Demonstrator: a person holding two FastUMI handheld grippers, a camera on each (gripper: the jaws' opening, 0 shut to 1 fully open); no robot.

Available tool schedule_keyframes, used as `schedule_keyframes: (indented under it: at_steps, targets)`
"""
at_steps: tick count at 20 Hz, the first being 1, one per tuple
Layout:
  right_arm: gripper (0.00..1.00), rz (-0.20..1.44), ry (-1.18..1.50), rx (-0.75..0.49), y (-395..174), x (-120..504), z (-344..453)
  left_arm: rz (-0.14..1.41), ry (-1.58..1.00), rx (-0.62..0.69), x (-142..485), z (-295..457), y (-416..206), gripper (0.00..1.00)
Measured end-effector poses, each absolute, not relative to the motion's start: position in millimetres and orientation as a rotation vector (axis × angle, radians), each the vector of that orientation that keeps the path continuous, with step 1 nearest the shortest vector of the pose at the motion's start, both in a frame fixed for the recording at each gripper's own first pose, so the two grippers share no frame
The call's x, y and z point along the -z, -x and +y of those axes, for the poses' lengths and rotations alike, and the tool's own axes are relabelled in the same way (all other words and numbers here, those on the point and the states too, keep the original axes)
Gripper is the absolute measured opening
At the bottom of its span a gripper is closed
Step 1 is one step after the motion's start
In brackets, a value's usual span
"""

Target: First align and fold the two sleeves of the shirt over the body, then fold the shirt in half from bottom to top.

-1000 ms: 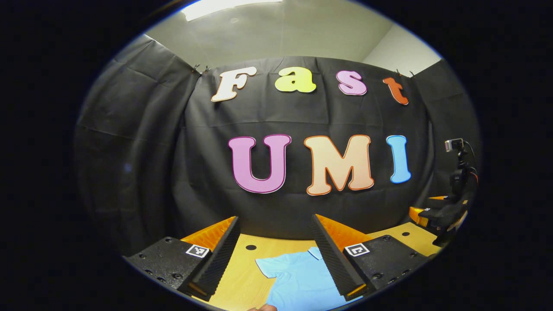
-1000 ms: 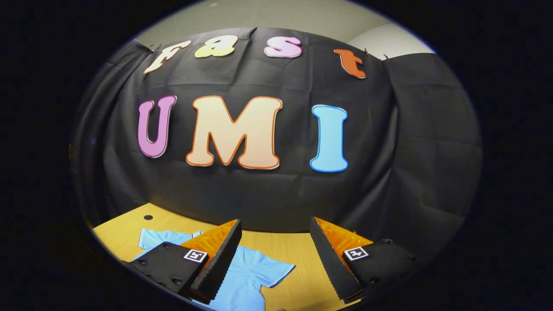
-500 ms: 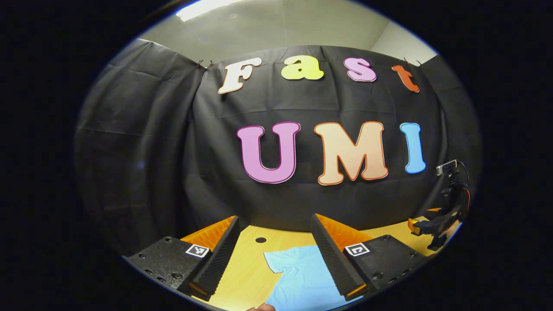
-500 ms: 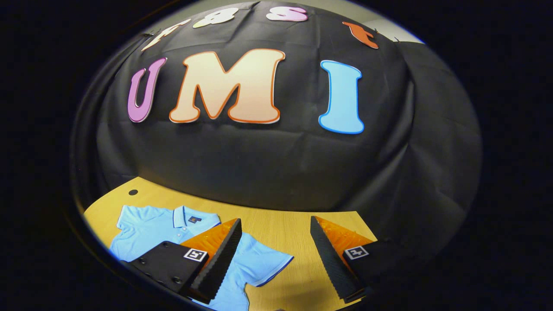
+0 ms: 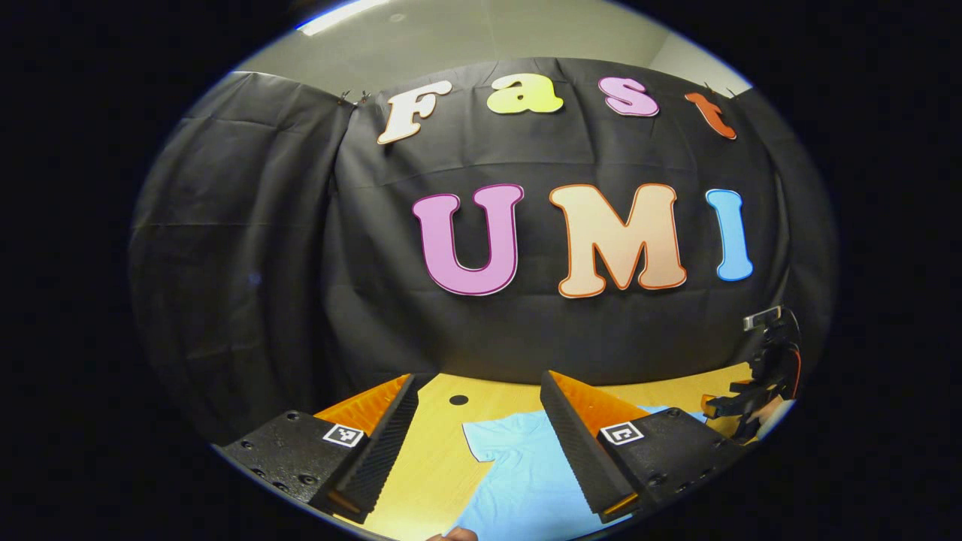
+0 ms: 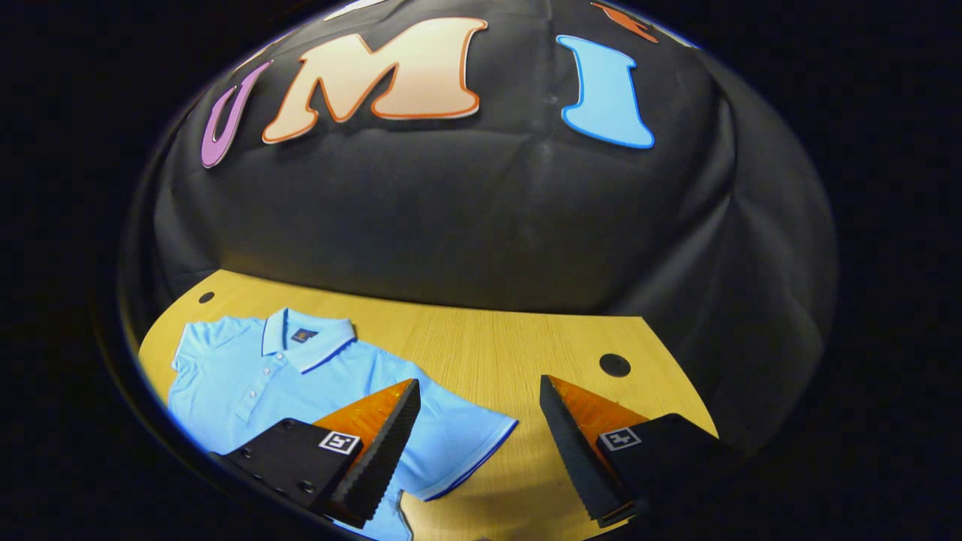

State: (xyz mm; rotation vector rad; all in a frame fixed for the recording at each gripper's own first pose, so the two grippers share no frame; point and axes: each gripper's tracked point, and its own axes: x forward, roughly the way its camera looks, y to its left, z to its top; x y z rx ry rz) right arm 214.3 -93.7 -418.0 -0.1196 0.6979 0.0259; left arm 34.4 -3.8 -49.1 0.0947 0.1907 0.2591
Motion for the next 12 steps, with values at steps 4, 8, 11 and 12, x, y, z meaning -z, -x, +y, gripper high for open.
schedule_keyframes:
  at_steps: [4,8,11,12]
  targets:
    - [0.99,0.77,0.095,-0.022,-207,452,-98,0.223,-0.108,-0.289,59,-4,-31,0.98]
    - [1.0,0.827,0.075,-0.015,-200,478,-99,0.242,-0.121,-0.305,63,-7,-26,0.98]
    - [0.99,0.856,0.071,-0.016,-196,491,-97,0.247,-0.136,-0.313,64,-9,-25,0.98]
    - [0.99,0.863,0.07,-0.016,-194,494,-97,0.249,-0.139,-0.316,63,-9,-25,0.98]
